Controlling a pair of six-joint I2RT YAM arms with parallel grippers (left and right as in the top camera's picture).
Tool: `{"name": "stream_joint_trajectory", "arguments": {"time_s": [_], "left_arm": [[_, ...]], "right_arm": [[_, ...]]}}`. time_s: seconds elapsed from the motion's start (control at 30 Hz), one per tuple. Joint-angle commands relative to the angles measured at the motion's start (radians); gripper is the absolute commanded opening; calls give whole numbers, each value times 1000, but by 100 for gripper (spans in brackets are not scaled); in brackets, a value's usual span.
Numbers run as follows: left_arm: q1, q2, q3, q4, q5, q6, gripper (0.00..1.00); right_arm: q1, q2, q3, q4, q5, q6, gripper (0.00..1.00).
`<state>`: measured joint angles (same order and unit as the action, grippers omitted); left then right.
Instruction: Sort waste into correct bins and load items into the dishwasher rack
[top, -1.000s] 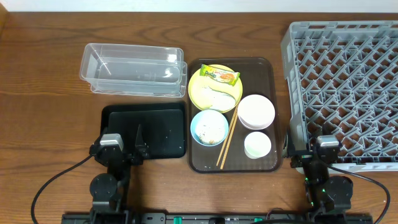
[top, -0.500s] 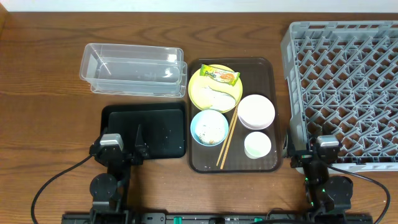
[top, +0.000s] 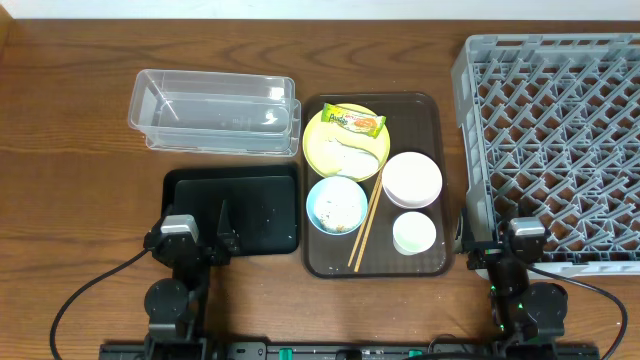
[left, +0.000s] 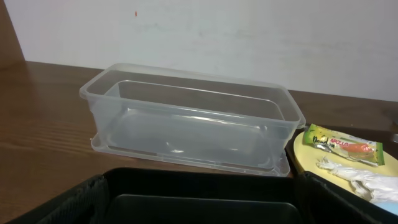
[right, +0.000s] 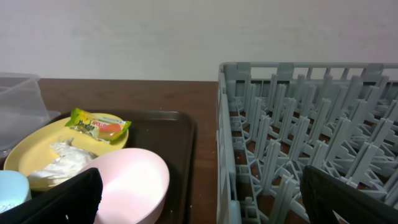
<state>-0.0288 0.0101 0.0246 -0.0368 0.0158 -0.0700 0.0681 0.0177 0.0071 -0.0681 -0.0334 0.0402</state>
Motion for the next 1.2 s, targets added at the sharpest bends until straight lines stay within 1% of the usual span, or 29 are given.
{"name": "stream_joint_trajectory", "arguments": {"time_s": [0.0,0.57,0.77,0.83,0.9,1.0,1.1,1.17], "left_arm": [[-3,-4,-21,-35,-17,13,97],[-3,-4,-21,-26,-16,13,97],[-3,2,-10,-30,-17,-25,97],[-3,18,15,-31,-17,-35,97],[-3,50,58,-42,-17,-35,97],[-3,141,162,-124,-17,-35,97],[-3,279,293,-225,-17,-36,97],[-3,390,394,-289,-16,-57,97]], "right_arm": [[8,2,-2,-4,3,-11,99],[8,2,-2,3,6,-11,99],[8,2,14,18,8,11,99],[8,2,40,-6,27,11,99],[8,5,84,-55,54,12,99],[8,40,180,-151,83,12,99],[8,125,298,-250,85,12,99],[8,207,388,-326,85,12,99]]}}
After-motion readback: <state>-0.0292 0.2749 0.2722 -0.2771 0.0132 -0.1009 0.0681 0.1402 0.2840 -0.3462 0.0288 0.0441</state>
